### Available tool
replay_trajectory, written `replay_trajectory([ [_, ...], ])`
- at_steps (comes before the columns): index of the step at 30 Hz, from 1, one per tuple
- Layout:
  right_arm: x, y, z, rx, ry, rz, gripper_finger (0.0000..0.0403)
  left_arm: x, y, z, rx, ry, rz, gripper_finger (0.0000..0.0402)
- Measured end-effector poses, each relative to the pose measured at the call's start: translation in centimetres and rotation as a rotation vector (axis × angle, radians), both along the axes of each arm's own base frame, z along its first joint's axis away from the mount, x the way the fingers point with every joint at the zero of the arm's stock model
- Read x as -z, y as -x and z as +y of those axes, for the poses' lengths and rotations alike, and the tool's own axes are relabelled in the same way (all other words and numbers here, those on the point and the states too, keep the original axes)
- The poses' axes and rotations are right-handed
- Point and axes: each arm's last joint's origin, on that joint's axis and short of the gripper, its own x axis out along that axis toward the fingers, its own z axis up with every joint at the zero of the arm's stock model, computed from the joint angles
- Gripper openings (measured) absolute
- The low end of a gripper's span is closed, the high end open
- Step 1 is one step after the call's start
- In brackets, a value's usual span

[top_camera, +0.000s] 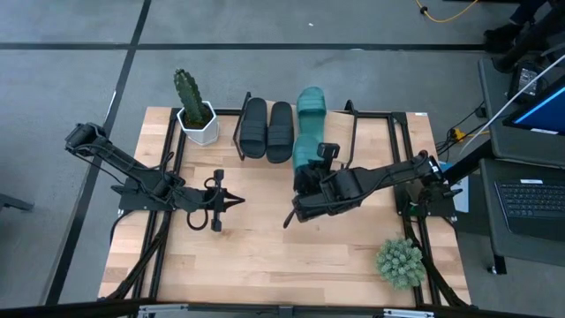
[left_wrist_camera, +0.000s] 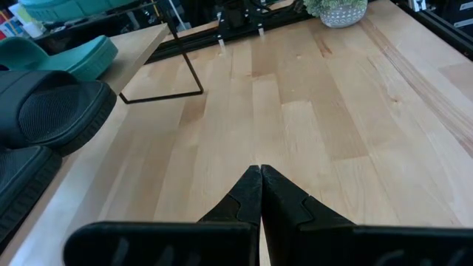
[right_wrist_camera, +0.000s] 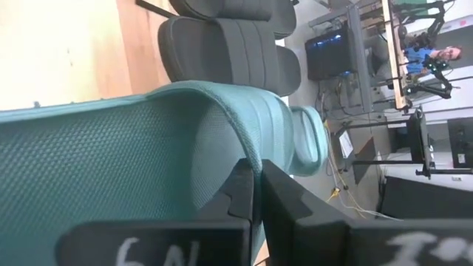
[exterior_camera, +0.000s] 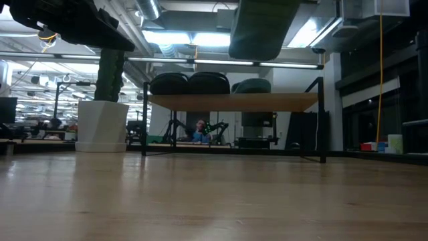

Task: Pick and place slides into the shelf
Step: Put the green slide on the shelf

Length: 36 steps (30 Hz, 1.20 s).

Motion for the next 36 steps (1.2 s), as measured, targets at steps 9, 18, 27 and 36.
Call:
replay_trajectory([
  [9,-0.2,-0.2,-1.0,-0.005,0.112,0.028,0.0012,0.0,0.0,0.0,-0.001,0.002,0.000,0.0000],
  [18,-1.2,-0.2,-5.3,0.070,0.135,0.072,0.0012,0.0,0.0,0.0,0.000,0.000,0.000,0.0000],
  [27,-4.4,2.5,-8.9,0.118,0.146,0.057,0.0012,0.0,0.0,0.0,0.000,-0.001,0.000,0.0000],
  [36,-4.4,3.2,-12.1,0.167,0.161,0.137,0.0012,0.0,0.0,0.0,0.000,-0.001,0.000,0.0000],
])
